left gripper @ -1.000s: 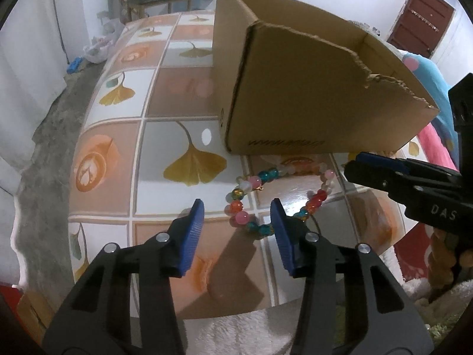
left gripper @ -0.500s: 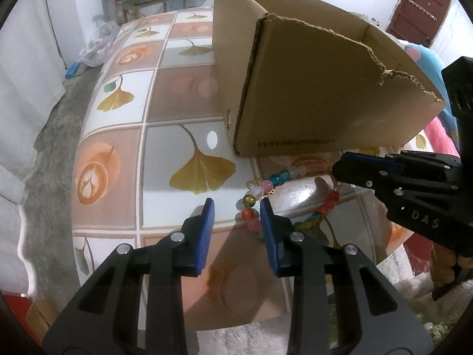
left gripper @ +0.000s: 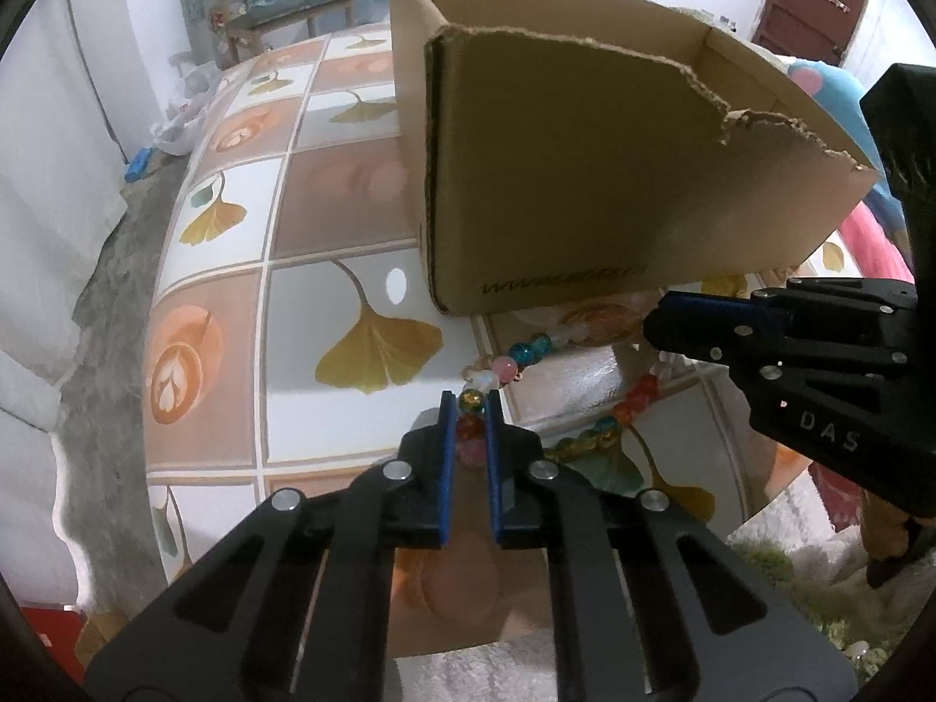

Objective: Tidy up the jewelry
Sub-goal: 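Close the left gripper on the multicoloured bead bracelet, then lift the bead bracelet with the left gripper and lower it into the box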

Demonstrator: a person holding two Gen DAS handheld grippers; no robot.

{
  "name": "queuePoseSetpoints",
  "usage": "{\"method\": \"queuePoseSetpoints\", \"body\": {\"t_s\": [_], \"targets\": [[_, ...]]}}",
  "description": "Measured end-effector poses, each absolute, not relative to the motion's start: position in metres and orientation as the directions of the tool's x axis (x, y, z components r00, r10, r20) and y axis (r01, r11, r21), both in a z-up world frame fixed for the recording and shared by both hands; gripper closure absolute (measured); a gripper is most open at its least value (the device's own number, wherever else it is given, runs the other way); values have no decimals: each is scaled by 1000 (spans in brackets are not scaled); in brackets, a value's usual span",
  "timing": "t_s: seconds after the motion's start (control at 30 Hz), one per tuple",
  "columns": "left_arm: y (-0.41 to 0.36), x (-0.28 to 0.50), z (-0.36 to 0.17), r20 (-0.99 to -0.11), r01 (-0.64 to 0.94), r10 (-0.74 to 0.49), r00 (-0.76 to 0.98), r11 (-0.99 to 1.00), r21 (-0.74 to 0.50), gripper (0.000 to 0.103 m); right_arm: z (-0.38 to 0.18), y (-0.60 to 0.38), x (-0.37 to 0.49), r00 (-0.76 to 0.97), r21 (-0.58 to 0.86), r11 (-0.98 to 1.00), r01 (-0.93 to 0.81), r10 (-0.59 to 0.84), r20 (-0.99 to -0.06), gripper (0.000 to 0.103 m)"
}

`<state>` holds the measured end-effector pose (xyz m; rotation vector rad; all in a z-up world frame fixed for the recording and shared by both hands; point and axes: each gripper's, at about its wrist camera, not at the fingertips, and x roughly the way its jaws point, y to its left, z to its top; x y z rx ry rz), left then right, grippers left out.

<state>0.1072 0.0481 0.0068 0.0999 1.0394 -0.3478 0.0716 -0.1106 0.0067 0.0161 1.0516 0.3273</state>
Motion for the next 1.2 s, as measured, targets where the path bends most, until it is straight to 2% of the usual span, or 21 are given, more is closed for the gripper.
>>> {"method": "queuePoseSetpoints", "body": {"t_s": [0.43, 0.63, 0.73, 0.93, 1.03, 1.1, 1.2], "targets": [[48, 88, 35, -813, 331, -243, 530, 941, -65, 94, 36, -116, 45, 534, 145, 947, -288, 284, -796, 93], [46, 77, 66, -764, 341, -264, 589, 938, -61, 95, 67, -119, 23, 596, 122, 941, -316, 297, -746, 93], [47, 75, 92, -720, 357, -286, 632, 932, -58, 95, 91, -123, 18, 636, 108, 933, -342, 315, -704, 93], [42, 86, 159, -592, 422, -353, 725, 906, -22, 95, 155, -130, 17, 762, -16, 921, -389, 311, -569, 93], [31, 103, 182, -540, 454, -370, 756, 891, 25, 94, 177, -138, 36, 791, -63, 916, -395, 305, -530, 93], [20, 127, 185, -539, 471, -366, 758, 880, 66, 94, 182, -144, 61, 773, -48, 913, -406, 316, -550, 93], [5, 164, 176, -595, 494, -355, 721, 866, 81, 95, 173, -155, 114, 680, 40, 906, -420, 344, -648, 93]]}}
